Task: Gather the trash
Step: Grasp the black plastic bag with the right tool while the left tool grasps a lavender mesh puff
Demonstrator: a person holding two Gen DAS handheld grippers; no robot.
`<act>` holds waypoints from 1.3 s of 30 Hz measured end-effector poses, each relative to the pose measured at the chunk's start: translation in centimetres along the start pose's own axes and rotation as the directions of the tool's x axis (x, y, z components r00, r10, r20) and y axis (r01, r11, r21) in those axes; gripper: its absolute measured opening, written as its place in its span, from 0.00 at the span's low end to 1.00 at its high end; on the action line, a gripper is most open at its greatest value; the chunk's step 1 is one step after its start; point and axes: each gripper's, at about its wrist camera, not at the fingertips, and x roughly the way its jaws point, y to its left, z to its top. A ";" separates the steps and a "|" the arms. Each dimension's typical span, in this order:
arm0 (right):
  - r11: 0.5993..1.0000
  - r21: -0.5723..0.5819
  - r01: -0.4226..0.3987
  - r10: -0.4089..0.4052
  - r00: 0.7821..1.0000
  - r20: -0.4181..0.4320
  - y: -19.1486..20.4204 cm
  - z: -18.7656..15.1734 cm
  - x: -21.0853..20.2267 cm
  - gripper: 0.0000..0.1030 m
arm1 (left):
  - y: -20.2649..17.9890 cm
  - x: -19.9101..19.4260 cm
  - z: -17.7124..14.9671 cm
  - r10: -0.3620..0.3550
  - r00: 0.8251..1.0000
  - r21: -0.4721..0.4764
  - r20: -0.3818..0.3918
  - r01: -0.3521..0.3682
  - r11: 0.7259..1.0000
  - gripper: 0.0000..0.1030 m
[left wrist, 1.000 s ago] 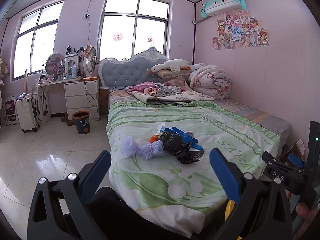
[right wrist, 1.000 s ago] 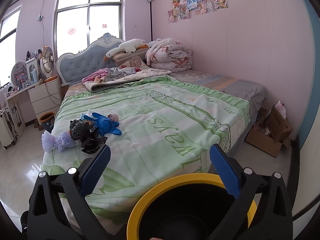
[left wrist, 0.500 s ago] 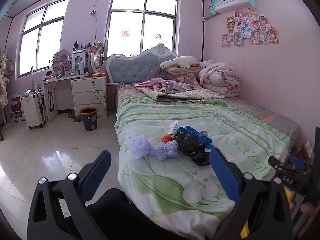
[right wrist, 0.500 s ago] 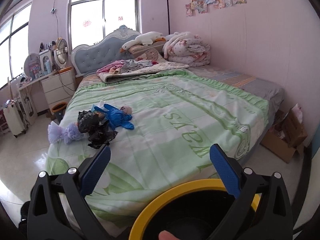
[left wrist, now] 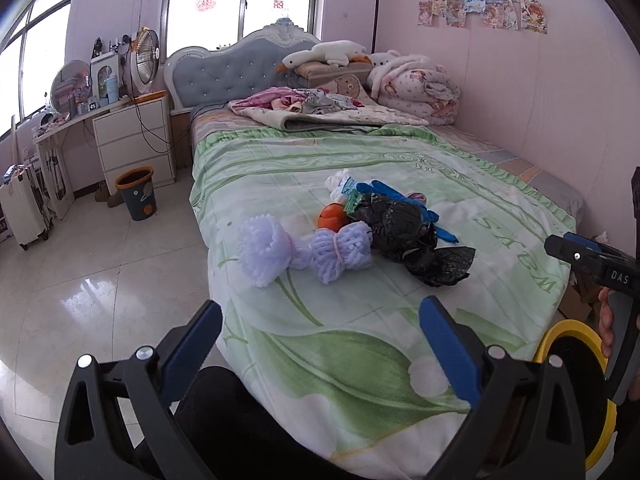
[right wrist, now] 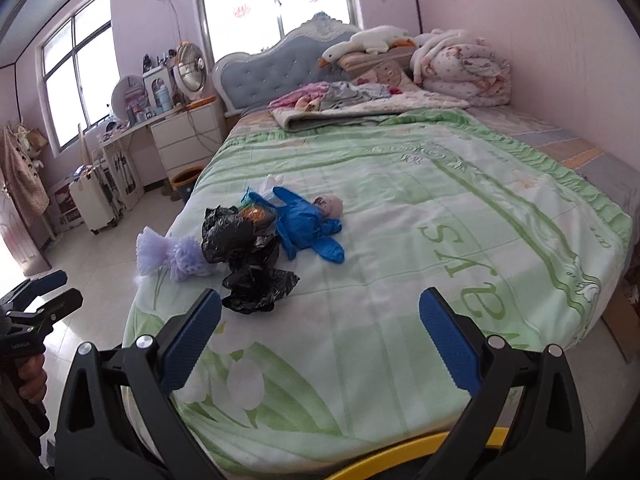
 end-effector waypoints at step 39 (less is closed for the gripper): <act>0.953 -0.278 -0.121 0.059 0.973 -0.222 7.4 2.5 15.2 0.92 | 8.0 16.0 4.2 -0.015 0.997 -0.167 -0.070 0.003 0.986 0.92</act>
